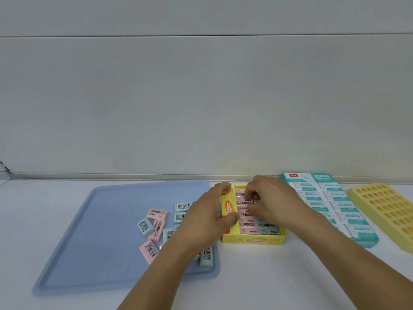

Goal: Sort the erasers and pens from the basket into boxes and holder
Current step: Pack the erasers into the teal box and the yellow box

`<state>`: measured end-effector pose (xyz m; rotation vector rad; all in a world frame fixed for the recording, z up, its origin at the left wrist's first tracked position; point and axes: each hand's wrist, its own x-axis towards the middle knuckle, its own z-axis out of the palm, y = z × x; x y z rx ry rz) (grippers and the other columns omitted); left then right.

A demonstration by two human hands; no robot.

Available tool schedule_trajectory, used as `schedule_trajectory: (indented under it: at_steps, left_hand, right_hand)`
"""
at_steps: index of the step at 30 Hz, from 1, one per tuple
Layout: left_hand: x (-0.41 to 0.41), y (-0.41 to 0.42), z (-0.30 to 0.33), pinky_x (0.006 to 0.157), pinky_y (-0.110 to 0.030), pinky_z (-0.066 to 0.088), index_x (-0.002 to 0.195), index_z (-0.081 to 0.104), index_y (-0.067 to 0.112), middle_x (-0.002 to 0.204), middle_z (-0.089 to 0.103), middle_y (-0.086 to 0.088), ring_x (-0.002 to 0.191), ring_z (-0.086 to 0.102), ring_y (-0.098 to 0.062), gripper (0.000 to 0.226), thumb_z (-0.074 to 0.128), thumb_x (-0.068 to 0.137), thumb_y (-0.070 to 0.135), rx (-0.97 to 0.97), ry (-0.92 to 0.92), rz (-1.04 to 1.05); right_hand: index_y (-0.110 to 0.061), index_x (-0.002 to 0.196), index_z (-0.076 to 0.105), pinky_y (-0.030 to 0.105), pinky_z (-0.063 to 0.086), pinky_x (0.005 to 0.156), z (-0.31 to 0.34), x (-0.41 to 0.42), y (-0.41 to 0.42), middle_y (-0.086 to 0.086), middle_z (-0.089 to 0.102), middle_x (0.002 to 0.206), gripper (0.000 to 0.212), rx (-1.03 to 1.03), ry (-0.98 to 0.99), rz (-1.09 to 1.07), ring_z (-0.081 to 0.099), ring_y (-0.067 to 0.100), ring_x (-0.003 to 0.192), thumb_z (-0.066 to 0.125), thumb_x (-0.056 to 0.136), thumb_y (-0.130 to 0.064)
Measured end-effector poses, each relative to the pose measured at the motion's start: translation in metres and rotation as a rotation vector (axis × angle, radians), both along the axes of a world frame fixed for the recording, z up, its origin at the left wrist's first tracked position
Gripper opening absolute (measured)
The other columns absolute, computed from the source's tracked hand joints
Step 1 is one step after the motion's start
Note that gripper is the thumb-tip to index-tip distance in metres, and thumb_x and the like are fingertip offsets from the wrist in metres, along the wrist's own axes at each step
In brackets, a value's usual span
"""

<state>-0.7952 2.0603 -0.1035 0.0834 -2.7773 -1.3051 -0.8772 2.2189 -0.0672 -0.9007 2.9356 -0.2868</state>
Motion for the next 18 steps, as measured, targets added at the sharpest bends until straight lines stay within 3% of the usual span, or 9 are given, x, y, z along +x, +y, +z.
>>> schedule_trajectory:
  at_steps: [4,7,10,13,15,18]
  left_hand:
    - [0.002,0.003,0.003,0.101,-0.035,0.048,0.143,0.032,0.037,0.142,0.044,0.021,0.124,0.048,-0.006,0.062,0.065,0.09,0.032,0.026,-0.01,-0.017]
    - [0.008,-0.018,0.014,0.106,-0.02,0.034,0.139,0.041,0.038,0.137,0.045,0.024,0.125,0.042,0.002,0.048,0.059,0.095,0.027,0.066,0.066,0.073]
    - [0.022,-0.069,0.024,0.099,-0.02,0.03,0.127,0.056,0.032,0.125,0.051,0.019,0.122,0.041,-0.002,0.031,0.056,0.096,0.023,-0.138,0.163,0.198]
    - [0.042,-0.115,0.022,0.098,-0.029,0.038,0.119,0.061,0.03,0.114,0.056,0.016,0.115,0.047,-0.008,0.026,0.061,0.093,0.026,-0.365,-0.032,0.177]
    - [0.051,-0.129,0.022,0.091,-0.023,0.04,0.12,0.06,0.029,0.114,0.057,0.014,0.112,0.05,-0.009,0.028,0.063,0.092,0.025,-0.416,-0.17,0.139]
    - [0.049,-0.134,0.024,0.08,-0.015,0.041,0.119,0.061,0.027,0.109,0.059,0.009,0.1,0.056,-0.009,0.029,0.067,0.09,0.026,-0.417,-0.226,0.103]
  right_hand:
    - [-0.027,0.091,0.075,0.033,0.051,0.072,-0.001,0.001,0.003,-0.01,0.06,0.088,0.013,-0.043,-0.023,0.003,0.058,0.011,0.08,0.064,0.088,-0.033]
    - [-0.028,0.093,0.072,0.033,0.048,0.073,0.001,0.004,0.004,-0.01,0.058,0.09,0.019,-0.103,0.016,0.004,0.058,0.014,0.083,0.059,0.091,-0.042]
    - [-0.032,0.096,0.07,0.034,0.046,0.074,0.005,0.007,0.002,-0.01,0.057,0.087,0.015,-0.274,0.08,0.031,0.056,0.015,0.081,0.059,0.092,-0.04]
    - [-0.027,0.089,0.073,0.034,0.042,0.076,0.009,0.016,-0.016,-0.01,0.06,0.082,0.012,-0.393,0.075,0.19,0.054,0.013,0.076,0.061,0.091,-0.029]
    - [-0.027,0.092,0.073,0.033,0.038,0.079,0.011,0.023,-0.04,-0.012,0.061,0.086,0.016,-0.342,0.091,0.34,0.053,0.012,0.083,0.058,0.092,-0.027]
    - [-0.023,0.11,0.07,0.034,0.039,0.089,0.005,0.023,-0.083,-0.003,0.064,0.109,0.023,-0.077,0.104,0.433,0.053,0.019,0.106,0.053,0.094,-0.021]
